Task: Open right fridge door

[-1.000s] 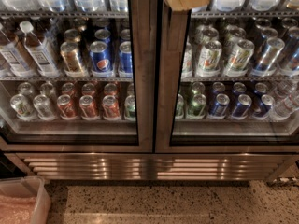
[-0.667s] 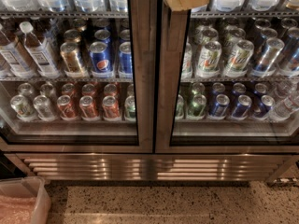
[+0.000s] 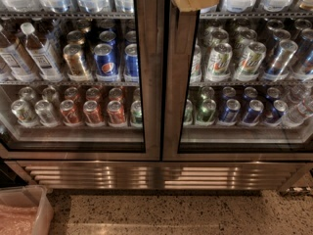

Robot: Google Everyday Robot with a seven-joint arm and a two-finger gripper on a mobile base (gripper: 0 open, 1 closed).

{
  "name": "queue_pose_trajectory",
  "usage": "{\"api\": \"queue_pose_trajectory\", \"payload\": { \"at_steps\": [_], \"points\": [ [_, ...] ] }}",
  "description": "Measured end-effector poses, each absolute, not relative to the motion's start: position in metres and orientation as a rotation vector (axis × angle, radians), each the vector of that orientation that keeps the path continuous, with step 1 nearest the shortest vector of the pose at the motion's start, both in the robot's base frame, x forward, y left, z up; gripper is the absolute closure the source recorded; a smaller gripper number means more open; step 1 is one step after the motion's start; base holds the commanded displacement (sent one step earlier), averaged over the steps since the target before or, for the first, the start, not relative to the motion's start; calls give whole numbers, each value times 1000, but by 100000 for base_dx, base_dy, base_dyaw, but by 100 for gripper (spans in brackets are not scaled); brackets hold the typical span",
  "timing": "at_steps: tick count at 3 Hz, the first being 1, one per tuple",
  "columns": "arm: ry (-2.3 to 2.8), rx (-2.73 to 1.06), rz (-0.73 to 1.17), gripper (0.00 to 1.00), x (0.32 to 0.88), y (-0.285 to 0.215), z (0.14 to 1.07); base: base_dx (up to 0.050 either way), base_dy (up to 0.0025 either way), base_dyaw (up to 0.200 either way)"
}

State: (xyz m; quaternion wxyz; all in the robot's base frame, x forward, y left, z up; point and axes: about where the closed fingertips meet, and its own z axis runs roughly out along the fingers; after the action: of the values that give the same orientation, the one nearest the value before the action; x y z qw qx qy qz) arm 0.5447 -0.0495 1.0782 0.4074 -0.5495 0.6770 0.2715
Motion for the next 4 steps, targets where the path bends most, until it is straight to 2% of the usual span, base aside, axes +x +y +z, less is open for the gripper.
{"api": "queue_pose_trajectory", "payload": {
  "at_steps": [2,3,4],
  "points": [
    [1754,-1370,632,30,545,-62,1079,0,0,0],
    [1811,-1264,544,6,519,-78,1095,0,0,0],
    [1913,-1114,404,0,455,-99,1117,0,0,0]
  ]
}}
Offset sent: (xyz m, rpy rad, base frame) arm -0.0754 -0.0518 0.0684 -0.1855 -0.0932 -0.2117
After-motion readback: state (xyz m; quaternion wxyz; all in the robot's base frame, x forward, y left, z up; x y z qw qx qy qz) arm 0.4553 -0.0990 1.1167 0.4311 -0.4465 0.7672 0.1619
